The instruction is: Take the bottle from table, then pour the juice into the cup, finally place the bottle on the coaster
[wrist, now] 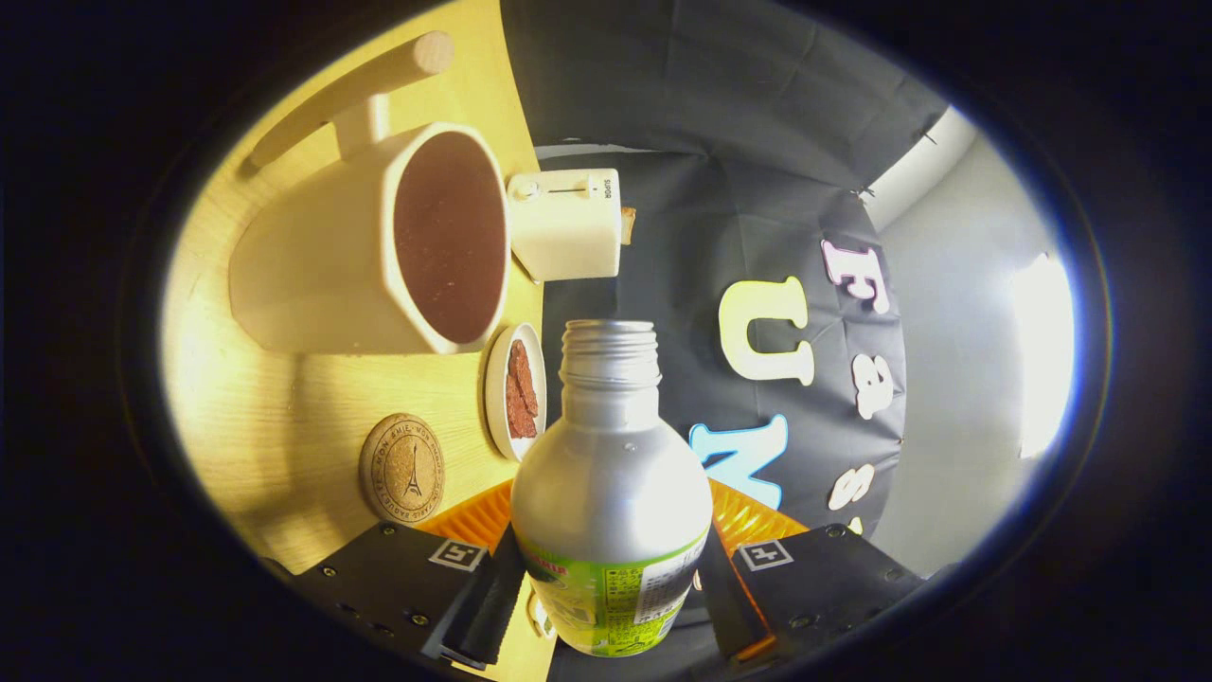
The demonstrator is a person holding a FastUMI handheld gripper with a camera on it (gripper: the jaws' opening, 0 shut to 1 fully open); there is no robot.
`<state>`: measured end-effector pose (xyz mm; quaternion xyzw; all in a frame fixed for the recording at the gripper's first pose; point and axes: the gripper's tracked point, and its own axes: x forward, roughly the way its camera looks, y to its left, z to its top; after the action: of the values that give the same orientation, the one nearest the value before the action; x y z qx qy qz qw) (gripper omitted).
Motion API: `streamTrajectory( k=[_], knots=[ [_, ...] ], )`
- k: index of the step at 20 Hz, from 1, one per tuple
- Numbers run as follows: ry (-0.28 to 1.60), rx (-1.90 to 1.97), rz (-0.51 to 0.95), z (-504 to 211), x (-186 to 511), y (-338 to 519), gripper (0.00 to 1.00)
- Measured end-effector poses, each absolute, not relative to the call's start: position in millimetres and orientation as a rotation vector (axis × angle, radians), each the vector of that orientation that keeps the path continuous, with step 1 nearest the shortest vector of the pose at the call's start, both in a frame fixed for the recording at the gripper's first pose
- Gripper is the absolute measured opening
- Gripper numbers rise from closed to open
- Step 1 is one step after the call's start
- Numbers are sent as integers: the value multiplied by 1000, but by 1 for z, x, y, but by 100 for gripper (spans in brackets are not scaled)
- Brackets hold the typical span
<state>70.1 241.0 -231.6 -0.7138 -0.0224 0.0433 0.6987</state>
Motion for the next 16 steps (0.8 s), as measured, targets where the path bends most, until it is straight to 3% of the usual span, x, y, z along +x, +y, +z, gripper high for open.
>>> streamTrajectory(
  k=[16],
  knots=[
    [-83,-1758,107,-228,75,244,81]
  ],
)
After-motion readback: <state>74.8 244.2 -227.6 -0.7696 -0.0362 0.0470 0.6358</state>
